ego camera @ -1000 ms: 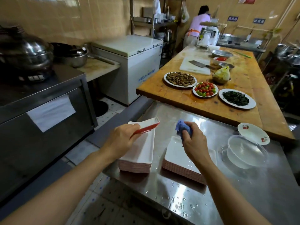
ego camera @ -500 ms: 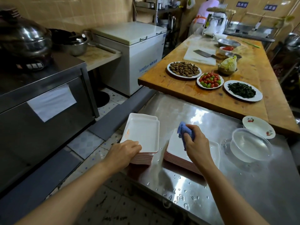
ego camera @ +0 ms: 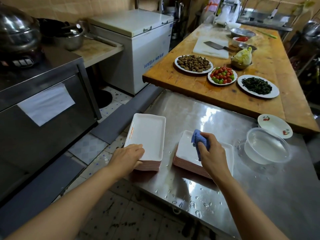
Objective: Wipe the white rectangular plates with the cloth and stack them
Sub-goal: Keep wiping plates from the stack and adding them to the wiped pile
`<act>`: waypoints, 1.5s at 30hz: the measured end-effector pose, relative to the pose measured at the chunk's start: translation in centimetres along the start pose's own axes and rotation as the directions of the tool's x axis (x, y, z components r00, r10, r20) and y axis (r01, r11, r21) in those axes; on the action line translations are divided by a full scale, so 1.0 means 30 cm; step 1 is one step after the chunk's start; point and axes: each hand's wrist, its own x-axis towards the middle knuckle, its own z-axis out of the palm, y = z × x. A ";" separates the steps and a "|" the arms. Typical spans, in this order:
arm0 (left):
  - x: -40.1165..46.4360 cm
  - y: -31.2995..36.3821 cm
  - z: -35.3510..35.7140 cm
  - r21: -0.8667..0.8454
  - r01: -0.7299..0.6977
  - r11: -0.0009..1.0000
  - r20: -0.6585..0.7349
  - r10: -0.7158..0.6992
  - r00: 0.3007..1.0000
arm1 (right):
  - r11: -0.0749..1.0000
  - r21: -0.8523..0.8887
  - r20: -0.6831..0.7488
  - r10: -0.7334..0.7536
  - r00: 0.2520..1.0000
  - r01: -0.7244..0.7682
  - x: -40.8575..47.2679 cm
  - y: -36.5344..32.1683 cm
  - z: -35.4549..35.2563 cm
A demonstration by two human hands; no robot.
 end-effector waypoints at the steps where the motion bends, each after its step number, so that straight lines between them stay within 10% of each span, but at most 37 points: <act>1: 0.006 0.002 -0.003 -0.006 0.014 1.000 0.030 -0.014 0.999 | 1.000 -0.003 -0.002 0.001 1.000 -0.001 -0.001 0.003 -0.001; 12: 0.168 0.244 -0.071 -0.334 0.003 0.942 -0.181 -0.067 0.981 | 0.993 -0.103 -0.158 0.038 0.987 -0.055 0.009 0.122 -0.084; 19: 0.330 0.384 -0.020 -0.412 0.123 0.903 0.052 -0.111 0.992 | 0.962 -0.201 -0.154 0.155 0.976 -0.185 0.015 0.268 -0.114; 24: 0.396 0.399 0.034 -0.392 0.259 0.883 0.246 -0.170 0.954 | 0.798 -0.600 -0.004 0.070 0.998 -0.058 -0.012 0.331 -0.083; 38: 0.423 0.400 0.093 -0.505 0.358 0.785 0.265 -0.253 0.930 | 0.844 -0.509 -0.085 0.146 0.986 -0.169 0.166 0.361 -0.013; 45: 0.412 0.397 0.106 -0.567 0.349 0.746 0.251 -0.247 0.936 | 0.928 -0.370 0.037 -0.013 0.999 0.026 0.229 0.299 0.148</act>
